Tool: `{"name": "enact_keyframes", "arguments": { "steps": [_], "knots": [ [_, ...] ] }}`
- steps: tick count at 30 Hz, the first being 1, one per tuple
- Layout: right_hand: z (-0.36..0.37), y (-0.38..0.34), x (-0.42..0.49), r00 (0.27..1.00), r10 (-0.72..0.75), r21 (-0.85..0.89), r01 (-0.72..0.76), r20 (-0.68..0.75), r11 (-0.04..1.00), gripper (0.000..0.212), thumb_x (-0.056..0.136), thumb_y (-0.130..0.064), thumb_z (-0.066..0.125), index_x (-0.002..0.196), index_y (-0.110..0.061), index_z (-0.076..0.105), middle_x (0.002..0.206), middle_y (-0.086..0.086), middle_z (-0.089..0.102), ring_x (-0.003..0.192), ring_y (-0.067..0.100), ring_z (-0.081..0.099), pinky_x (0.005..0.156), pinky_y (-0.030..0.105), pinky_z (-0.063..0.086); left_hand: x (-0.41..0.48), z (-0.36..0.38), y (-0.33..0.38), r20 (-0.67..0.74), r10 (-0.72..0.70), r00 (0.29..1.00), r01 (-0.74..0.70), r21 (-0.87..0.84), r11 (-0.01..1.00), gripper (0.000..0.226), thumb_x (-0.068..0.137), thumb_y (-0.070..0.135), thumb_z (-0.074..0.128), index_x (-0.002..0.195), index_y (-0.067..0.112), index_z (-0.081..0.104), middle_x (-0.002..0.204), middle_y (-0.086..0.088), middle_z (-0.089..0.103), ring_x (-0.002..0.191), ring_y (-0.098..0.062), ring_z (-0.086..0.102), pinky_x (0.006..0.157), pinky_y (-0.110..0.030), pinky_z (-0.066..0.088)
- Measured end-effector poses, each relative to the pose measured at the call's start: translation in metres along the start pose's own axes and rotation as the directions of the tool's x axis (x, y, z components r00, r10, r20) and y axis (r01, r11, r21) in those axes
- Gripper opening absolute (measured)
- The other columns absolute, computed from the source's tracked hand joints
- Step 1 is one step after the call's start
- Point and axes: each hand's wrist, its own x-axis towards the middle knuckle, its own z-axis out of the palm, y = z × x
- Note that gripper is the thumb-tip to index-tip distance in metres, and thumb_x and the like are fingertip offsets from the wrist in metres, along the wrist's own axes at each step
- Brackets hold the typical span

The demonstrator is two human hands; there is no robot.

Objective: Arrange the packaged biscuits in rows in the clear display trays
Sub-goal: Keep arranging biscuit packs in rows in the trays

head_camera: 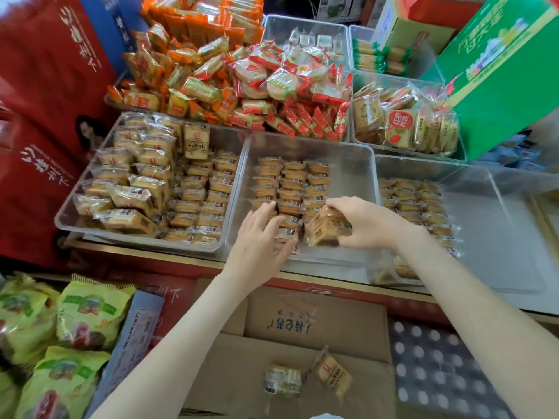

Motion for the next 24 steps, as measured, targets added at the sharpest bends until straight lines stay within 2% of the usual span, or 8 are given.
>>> {"name": "enact_keyframes", "arguments": {
  "steps": [3,6,9,12,15,17,20,24],
  "knots": [
    [-0.041,-0.008,-0.050,0.985,0.059,0.298,-0.008,-0.161,0.954,0.067,0.082,-0.025,0.072,0.137,-0.033,0.035,0.124,-0.003,0.054,0.111,0.016,0.055,0.095,0.029,0.047,0.012,-0.031,0.057,0.182,-0.055,0.982,0.121,-0.379,0.917,0.066,0.090,0.039,0.067,0.145,0.019,0.037,0.158,0.000,0.026,0.145,-0.016,0.022,0.114,-0.030,0.022],
    [-0.069,-0.018,-0.100,0.984,0.036,0.660,0.091,-0.176,0.746,0.053,0.083,-0.021,0.072,0.123,-0.037,0.041,0.118,0.003,0.059,0.108,0.019,0.060,0.093,0.034,0.051,0.026,-0.063,0.105,0.387,-0.065,0.920,0.319,-0.640,0.699,0.083,0.074,0.056,0.071,0.144,0.027,0.036,0.143,0.004,0.046,0.125,-0.011,0.051,0.106,-0.031,0.042],
    [-0.075,-0.028,-0.134,0.971,0.076,0.823,0.149,-0.227,0.548,0.046,0.079,-0.031,0.068,0.119,-0.032,0.047,0.118,0.005,0.062,0.109,0.019,0.062,0.091,0.038,0.054,0.027,-0.081,0.133,0.570,0.063,0.819,0.510,-0.774,0.376,0.073,0.072,0.048,0.071,0.132,0.012,0.051,0.120,-0.007,0.067,0.109,-0.021,0.065,0.097,-0.038,0.052],
    [-0.061,-0.039,-0.149,0.883,0.317,0.872,0.179,-0.347,0.456,0.051,0.080,-0.056,0.069,0.121,-0.033,0.049,0.119,-0.006,0.063,0.109,0.013,0.062,0.092,0.036,0.051,0.016,-0.083,0.162,0.549,0.010,0.836,0.526,-0.806,0.273,0.058,0.083,0.039,0.074,0.123,0.002,0.053,0.114,-0.014,0.068,0.103,-0.024,0.067,0.085,-0.033,0.056],
    [-0.048,-0.061,-0.163,0.765,0.520,0.881,0.129,-0.380,0.456,0.055,0.082,-0.059,0.055,0.123,-0.025,0.046,0.113,-0.010,0.059,0.101,0.003,0.058,0.071,0.016,0.048,0.004,-0.077,0.189,0.474,-0.183,0.861,0.507,-0.818,0.271,0.060,0.073,0.036,0.076,0.118,0.007,0.050,0.110,-0.013,0.068,0.096,-0.020,0.070,0.073,-0.024,0.055],
    [-0.041,-0.069,-0.169,0.774,0.528,0.897,0.114,-0.350,0.428,0.064,0.077,-0.060,0.056,0.127,-0.025,0.039,0.112,-0.009,0.056,0.097,0.003,0.058,0.063,0.013,0.045,-0.003,-0.072,0.201,0.405,-0.242,0.882,0.470,-0.796,0.381,0.048,0.078,0.029,0.079,0.113,0.013,0.050,0.104,-0.006,0.067,0.090,-0.013,0.069,0.070,-0.020,0.054],
    [-0.039,-0.070,-0.177,0.785,0.533,0.900,0.068,-0.314,0.430,0.078,0.079,-0.056,0.066,0.141,-0.027,0.028,0.113,-0.010,0.050,0.099,0.008,0.054,0.066,0.014,0.042,-0.014,-0.070,0.213,0.307,-0.263,0.915,0.403,-0.725,0.559,0.053,0.074,0.031,0.084,0.110,0.018,0.048,0.102,0.000,0.064,0.090,-0.008,0.065,0.071,-0.019,0.054],
    [-0.043,-0.066,-0.191,0.834,0.499,0.961,0.123,-0.236,0.248,0.064,0.073,-0.052,0.068,0.125,-0.024,0.044,0.108,-0.002,0.063,0.091,0.009,0.064,0.070,0.023,0.052,-0.025,-0.068,0.221,0.277,-0.248,0.928,0.371,-0.722,0.584,0.049,0.076,0.032,0.082,0.109,0.021,0.048,0.103,-0.001,0.064,0.087,-0.004,0.064,0.067,-0.014,0.050]
  ]
}}
